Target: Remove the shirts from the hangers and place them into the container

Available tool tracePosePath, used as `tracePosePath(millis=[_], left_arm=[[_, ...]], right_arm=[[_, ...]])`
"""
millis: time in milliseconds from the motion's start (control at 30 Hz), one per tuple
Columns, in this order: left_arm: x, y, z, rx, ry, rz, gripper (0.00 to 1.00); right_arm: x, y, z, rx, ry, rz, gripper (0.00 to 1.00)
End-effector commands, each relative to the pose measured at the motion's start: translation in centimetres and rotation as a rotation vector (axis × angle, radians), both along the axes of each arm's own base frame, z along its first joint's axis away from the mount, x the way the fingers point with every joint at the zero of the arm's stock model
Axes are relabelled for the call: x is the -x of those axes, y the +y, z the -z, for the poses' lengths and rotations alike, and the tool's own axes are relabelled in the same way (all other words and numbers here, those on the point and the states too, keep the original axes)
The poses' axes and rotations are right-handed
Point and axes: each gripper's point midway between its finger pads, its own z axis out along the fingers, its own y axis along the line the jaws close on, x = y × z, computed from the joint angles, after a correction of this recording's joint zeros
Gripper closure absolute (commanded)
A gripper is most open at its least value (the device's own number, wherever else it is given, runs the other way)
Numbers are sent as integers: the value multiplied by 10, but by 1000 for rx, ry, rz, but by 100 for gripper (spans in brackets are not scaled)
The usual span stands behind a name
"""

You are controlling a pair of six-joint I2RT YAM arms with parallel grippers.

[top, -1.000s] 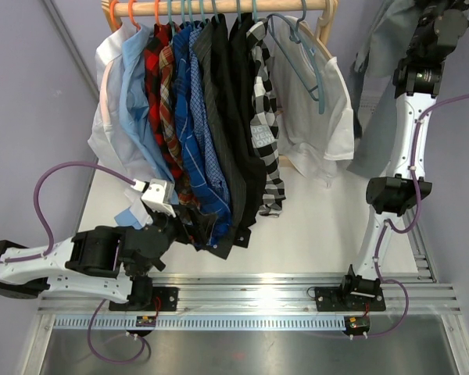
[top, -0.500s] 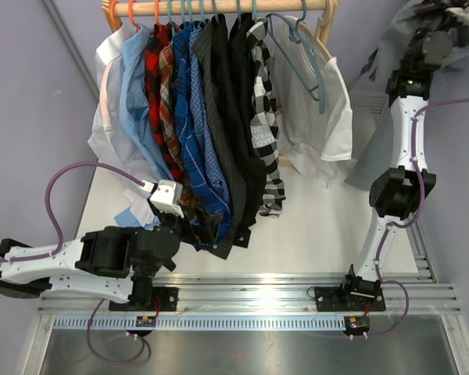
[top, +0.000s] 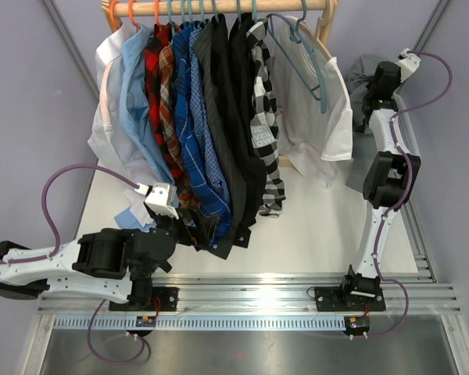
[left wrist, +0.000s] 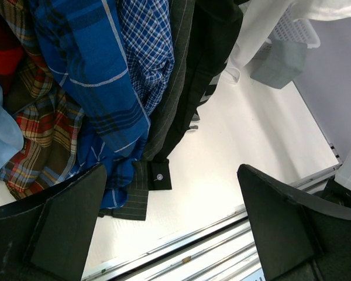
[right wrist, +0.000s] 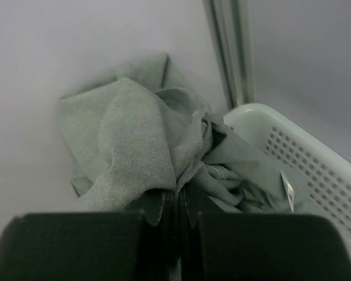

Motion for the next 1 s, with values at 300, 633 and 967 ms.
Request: tracePosePath(millis=[300, 633, 967], left_arm=[[2, -14, -1, 65, 10, 16, 1], [3, -12, 6, 82, 29, 17, 1], [1, -7, 5, 90, 24, -3, 1]], right_arm=[[79, 2, 104, -215, 530, 193, 70], [107, 13, 45, -247, 375, 160, 19], [167, 35, -176, -106, -189, -4, 1]])
